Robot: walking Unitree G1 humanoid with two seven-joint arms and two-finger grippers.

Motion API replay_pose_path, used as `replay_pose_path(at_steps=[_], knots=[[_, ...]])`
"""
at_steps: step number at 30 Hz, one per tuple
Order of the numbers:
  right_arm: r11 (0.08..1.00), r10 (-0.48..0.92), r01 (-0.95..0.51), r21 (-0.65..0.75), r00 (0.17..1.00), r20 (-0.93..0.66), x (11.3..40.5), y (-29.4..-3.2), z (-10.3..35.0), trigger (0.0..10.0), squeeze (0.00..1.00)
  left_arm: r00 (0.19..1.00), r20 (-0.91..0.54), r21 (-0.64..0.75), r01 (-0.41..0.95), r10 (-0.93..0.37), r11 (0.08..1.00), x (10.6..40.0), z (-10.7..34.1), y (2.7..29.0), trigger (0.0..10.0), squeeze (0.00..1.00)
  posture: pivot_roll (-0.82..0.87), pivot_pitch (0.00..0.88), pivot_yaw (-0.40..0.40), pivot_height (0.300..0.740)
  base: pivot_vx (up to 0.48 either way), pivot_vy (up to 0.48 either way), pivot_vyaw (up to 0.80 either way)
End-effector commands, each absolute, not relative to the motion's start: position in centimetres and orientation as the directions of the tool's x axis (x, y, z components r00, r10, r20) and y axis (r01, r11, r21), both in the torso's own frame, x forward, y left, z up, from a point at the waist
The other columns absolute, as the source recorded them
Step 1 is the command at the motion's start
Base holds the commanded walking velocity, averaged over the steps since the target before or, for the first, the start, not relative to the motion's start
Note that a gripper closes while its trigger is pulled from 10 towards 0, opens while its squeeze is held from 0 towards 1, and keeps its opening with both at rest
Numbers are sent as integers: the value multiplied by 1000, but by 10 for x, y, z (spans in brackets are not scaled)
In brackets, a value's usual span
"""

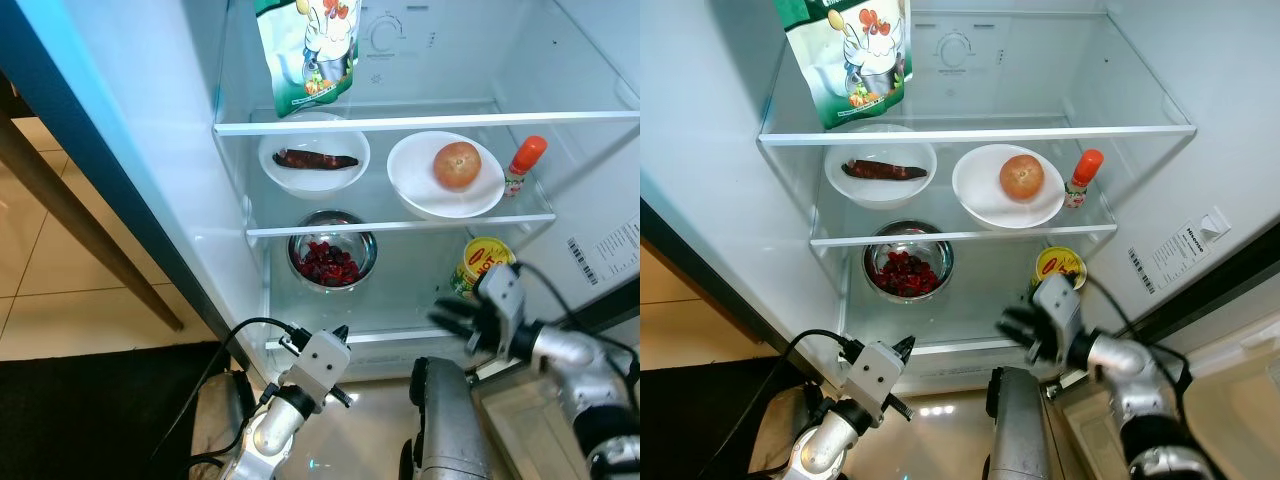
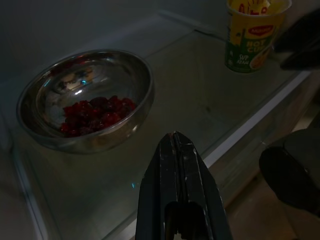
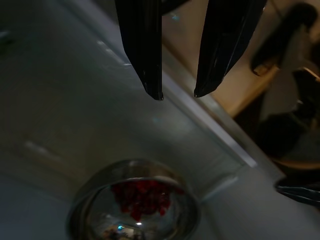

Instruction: Restocking fridge

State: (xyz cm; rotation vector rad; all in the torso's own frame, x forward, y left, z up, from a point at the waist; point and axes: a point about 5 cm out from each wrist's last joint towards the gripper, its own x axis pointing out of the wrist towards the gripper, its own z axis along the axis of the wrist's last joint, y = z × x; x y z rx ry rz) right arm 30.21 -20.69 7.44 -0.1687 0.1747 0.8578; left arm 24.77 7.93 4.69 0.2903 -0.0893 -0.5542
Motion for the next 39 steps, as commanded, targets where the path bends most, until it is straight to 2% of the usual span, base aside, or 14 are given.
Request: replay_pose_path(at_steps=[1,6,8,11,12,21,22,24,25,26,27,32,36,39], knots=[[680,715,-732,-45,675,-180,299,-210,74,10000,0,849,-36,291,514,-528,807,243,37,87,10000,0,-47,199,-34,415,0,0,0],[723,689,-690,9,721,-71,308,-205,88,10000,0,851,-48,291,513,-523,807,243,34,89,10000,0,-46,192,-31,415,0,0,0],[792,608,-609,43,793,34,326,-206,110,10000,0,849,-63,291,518,-524,804,241,29,89,10000,0,-45,188,-29,415,0,0,0],[836,542,-547,42,835,92,342,-206,131,10000,0,846,-70,290,524,-528,801,238,27,89,10000,0,-43,187,-30,415,0,0,0],[849,522,-527,29,846,110,347,-204,140,0,0,845,-71,289,525,-529,800,238,27,88,10000,0,-43,187,-30,415,0,0,0],[887,462,-458,-61,880,107,363,-191,158,0,0,843,-62,289,528,-535,799,238,28,87,10000,0,-33,184,-31,415,0,0,0],[892,451,-446,-70,887,100,366,-189,160,4510,0,843,-59,289,527,-535,799,239,28,87,10000,0,-31,184,-31,415,0,0,0],[888,457,-451,-88,885,83,369,-184,162,4667,0,843,-53,291,526,-535,799,239,29,87,10000,0,-30,184,-32,415,0,0,0],[879,473,-465,-108,879,62,369,-181,160,7137,0,843,-52,291,525,-535,800,239,29,87,10000,0,-30,184,-32,415,0,0,0],[879,473,-465,-108,879,62,369,-181,160,7137,0,843,-52,291,525,-535,800,239,29,87,10000,0,-30,184,-32,415,0,0,0],[869,487,-479,-127,872,44,368,-178,158,10000,0,843,-51,291,525,-535,800,239,29,87,10000,0,-30,184,-32,415,0,0,0],[837,534,-526,-150,845,19,365,-170,153,10000,0,842,-49,290,527,-537,799,239,29,86,10000,0,-34,186,-29,415,0,0,0],[725,681,-669,-165,732,23,350,-162,151,10000,0,840,-47,290,530,-541,797,239,29,85,10000,0,-35,188,-29,415,0,0,0],[701,712,-701,-134,698,74,345,-163,158,10000,0,840,-48,290,530,-541,797,240,29,85,10000,0,-35,188,-29,415,0,0,0]])
